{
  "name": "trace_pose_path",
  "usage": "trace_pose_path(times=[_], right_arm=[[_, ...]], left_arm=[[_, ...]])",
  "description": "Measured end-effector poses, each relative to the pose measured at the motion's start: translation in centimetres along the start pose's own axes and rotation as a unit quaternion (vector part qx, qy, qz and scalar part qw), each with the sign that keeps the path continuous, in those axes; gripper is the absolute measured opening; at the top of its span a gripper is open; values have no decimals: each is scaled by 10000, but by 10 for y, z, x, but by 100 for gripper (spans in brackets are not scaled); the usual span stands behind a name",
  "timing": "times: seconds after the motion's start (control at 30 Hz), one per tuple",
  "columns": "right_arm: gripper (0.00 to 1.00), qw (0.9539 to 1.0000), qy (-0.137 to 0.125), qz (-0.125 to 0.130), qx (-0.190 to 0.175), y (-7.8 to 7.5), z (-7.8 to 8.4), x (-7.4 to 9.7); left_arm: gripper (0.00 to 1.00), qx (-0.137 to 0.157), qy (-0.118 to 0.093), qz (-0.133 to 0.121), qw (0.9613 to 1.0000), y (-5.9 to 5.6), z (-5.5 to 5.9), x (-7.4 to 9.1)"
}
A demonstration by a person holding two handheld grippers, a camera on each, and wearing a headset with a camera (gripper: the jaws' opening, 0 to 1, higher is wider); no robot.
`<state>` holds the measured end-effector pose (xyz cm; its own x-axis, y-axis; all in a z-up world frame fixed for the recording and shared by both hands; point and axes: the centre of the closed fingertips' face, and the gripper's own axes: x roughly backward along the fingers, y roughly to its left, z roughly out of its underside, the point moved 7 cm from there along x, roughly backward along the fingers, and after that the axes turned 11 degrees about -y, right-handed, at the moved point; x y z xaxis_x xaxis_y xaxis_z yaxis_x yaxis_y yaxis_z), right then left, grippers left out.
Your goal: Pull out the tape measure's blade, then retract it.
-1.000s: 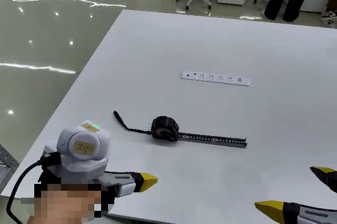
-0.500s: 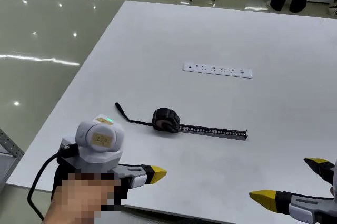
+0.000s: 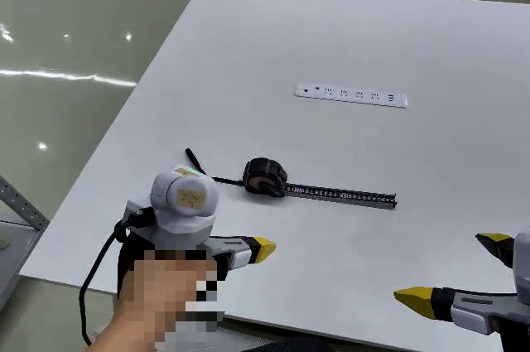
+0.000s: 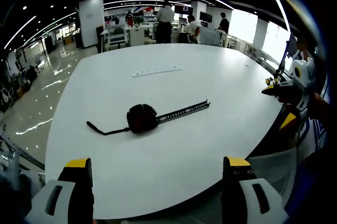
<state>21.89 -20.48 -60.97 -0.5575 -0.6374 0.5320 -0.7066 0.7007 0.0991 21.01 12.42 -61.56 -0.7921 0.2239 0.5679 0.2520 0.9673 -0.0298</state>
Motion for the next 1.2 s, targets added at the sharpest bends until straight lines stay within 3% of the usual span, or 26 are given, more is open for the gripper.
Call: trace_pose_path(times=[0.3,0.57,0.83,1.2], right_arm=[[96,9997,139,-174,29,-10,5,-11],[94,9987,316,-303,271,-29,12,-21],[93,9975,363,-495,356,-44,12,-37],[92,9944,398,-787,579,-58,11,-63]], left_arm=[[100,-4,73,-19,10000,-11,-8,-19],[100,265,18,-163,9995,-15,-14,-41],[100,552,-21,-325,9979,-13,-15,-55],[100,695,-30,-589,9958,-6,-14,-70]])
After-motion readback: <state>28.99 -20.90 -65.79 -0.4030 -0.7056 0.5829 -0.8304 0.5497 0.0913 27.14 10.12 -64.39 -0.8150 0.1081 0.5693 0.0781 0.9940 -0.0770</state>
